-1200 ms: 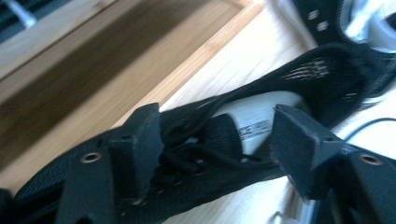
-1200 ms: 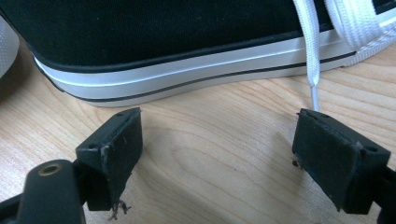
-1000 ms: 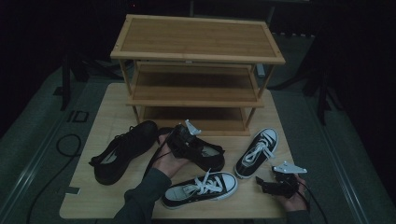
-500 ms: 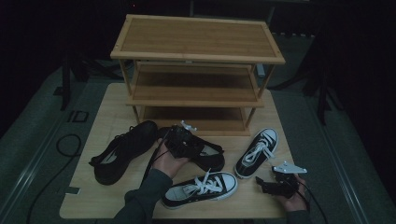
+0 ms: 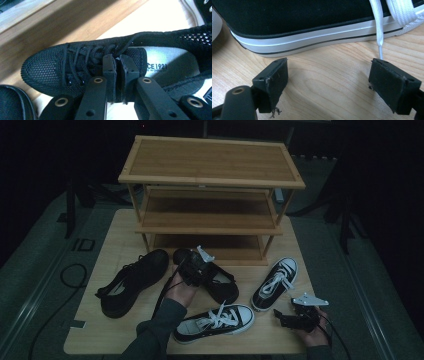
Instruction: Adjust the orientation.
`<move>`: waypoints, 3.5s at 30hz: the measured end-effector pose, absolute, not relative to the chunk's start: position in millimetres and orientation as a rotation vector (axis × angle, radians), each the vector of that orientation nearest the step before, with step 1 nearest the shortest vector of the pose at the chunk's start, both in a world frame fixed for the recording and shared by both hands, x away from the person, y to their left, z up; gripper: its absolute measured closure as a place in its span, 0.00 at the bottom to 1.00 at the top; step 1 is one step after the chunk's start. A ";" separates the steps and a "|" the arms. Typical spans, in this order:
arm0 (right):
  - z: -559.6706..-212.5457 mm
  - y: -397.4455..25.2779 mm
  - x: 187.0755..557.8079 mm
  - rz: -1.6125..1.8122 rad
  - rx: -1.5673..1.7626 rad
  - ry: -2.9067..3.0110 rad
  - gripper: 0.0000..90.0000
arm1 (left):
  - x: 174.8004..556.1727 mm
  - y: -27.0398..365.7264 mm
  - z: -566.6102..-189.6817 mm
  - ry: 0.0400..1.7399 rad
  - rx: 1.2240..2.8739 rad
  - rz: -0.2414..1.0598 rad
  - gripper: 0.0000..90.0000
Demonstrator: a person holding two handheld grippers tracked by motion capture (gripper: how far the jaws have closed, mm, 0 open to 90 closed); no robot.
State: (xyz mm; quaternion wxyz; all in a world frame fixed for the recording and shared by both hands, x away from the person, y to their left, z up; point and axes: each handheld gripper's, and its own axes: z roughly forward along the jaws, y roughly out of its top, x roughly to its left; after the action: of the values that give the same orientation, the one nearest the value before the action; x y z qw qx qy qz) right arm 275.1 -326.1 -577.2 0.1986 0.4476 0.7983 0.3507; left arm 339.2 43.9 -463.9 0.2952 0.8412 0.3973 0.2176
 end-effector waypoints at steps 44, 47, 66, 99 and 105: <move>-577.3 -326.1 275.1 0.981 1.251 2.233 0.18 | 324.5 137.2 -474.1 1.246 2.153 0.389 0.89; -577.3 -326.2 275.1 0.981 1.251 2.233 0.18 | 323.3 140.7 -472.1 1.235 2.174 0.391 0.97; -577.2 -326.1 275.1 0.981 1.252 2.233 0.18 | 293.8 198.7 -469.1 1.245 2.224 0.341 0.97; -577.2 -326.1 275.1 0.981 1.251 2.233 0.18 | 268.3 239.6 -455.6 1.271 2.091 0.475 0.48; -577.2 -326.1 275.1 0.981 1.251 2.233 0.18 | 269.5 241.7 -452.9 1.296 2.087 0.540 0.25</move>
State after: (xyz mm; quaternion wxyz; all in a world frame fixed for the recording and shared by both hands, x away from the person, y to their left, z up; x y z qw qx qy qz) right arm 275.1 -326.1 -577.2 0.1987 0.4474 0.7984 0.3506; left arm 269.5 241.7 -452.9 0.3081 0.7893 0.4903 0.2043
